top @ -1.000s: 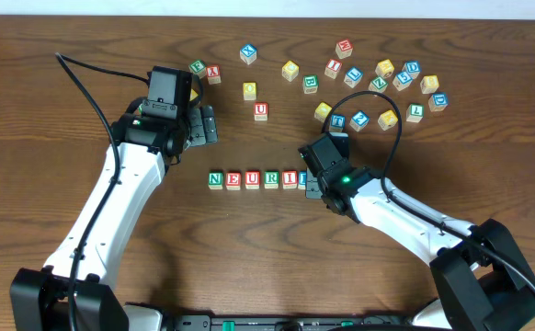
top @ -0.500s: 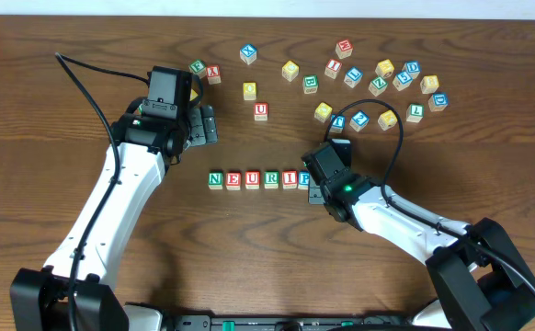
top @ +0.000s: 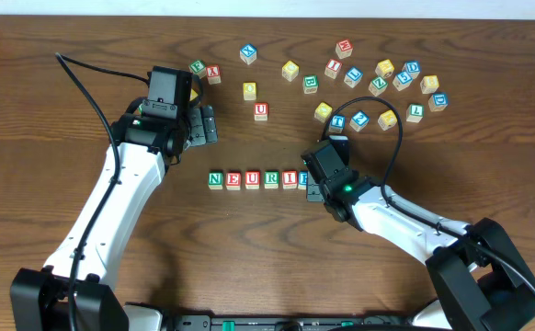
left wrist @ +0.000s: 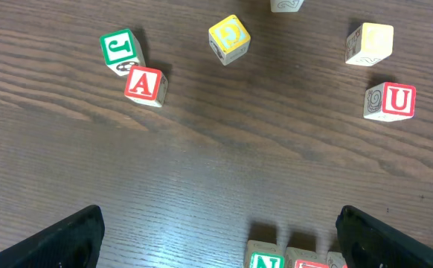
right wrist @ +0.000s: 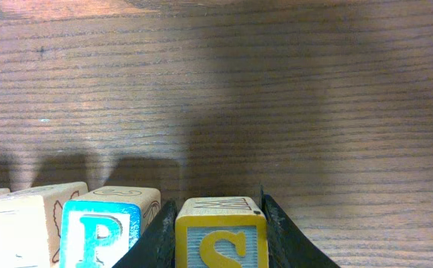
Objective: Spell out NEURIPS
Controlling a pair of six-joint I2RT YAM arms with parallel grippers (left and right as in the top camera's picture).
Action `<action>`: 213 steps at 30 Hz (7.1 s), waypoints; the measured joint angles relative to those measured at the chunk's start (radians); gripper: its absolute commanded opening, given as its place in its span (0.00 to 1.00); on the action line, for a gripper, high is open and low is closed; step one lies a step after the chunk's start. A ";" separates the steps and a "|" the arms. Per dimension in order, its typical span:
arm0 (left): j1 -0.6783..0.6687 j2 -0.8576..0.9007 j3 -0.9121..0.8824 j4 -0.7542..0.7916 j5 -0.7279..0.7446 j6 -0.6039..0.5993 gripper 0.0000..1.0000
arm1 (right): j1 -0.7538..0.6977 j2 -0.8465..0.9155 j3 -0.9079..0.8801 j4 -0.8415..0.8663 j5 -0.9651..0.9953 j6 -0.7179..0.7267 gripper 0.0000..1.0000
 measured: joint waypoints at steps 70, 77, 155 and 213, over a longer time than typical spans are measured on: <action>0.000 0.000 0.000 0.000 0.000 0.000 0.98 | 0.000 0.000 -0.036 0.051 0.001 -0.006 0.33; 0.000 0.000 0.000 0.000 0.000 0.000 0.98 | 0.000 0.000 -0.036 0.051 0.005 -0.006 0.34; 0.000 0.000 0.000 0.000 0.000 0.000 0.98 | -0.109 -0.008 0.098 -0.336 -0.134 -0.026 0.01; 0.000 0.000 0.000 0.000 0.000 0.000 0.98 | -0.018 -0.008 0.099 -0.398 0.017 0.020 0.01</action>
